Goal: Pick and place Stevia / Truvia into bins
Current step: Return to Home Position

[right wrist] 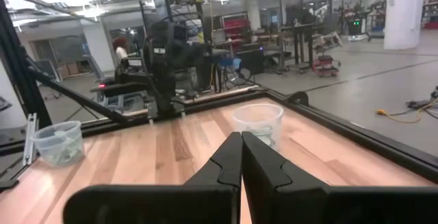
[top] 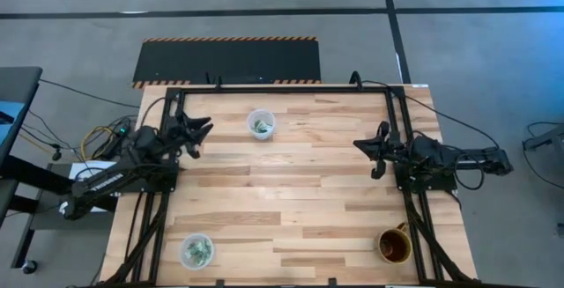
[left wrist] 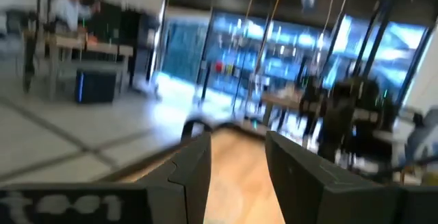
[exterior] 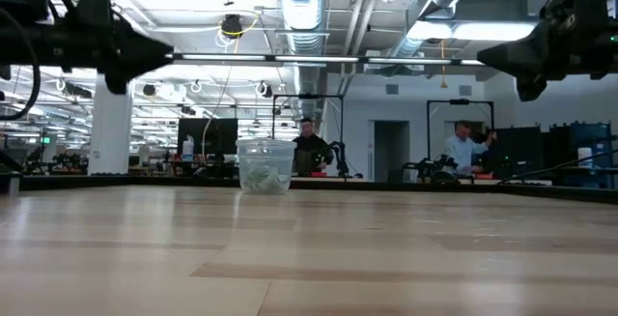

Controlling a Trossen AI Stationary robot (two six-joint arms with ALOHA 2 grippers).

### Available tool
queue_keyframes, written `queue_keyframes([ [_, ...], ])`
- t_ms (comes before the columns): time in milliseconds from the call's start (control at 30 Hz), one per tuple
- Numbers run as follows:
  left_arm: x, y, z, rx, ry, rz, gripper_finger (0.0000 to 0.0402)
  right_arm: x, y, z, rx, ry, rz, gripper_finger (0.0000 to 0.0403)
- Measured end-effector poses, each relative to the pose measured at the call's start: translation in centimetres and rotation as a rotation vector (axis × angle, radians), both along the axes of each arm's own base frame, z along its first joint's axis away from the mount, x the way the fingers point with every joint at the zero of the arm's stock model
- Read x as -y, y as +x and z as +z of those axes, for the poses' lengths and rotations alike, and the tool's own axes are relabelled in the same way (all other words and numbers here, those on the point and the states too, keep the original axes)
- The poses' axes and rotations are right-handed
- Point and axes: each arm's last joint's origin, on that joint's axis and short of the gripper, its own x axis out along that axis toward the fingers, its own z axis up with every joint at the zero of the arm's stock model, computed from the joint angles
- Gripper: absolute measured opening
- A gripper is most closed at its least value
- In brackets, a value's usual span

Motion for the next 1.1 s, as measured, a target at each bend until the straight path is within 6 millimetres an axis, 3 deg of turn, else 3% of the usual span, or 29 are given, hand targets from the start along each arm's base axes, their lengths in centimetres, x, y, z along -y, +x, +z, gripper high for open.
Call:
queue_keyframes([
  [167, -0.1, 0.2, -1.7, -0.153, -0.087, -0.005, 0.0128, 0.0, 0.0, 0.0, -0.001, 0.000, 0.001, 0.0000],
  [1100, -0.2, 0.2, -1.7, -0.172, -0.113, 0.021, 0.0128, 0.0, 0.0, 0.0, -0.002, 0.000, 0.001, 0.0000],
])
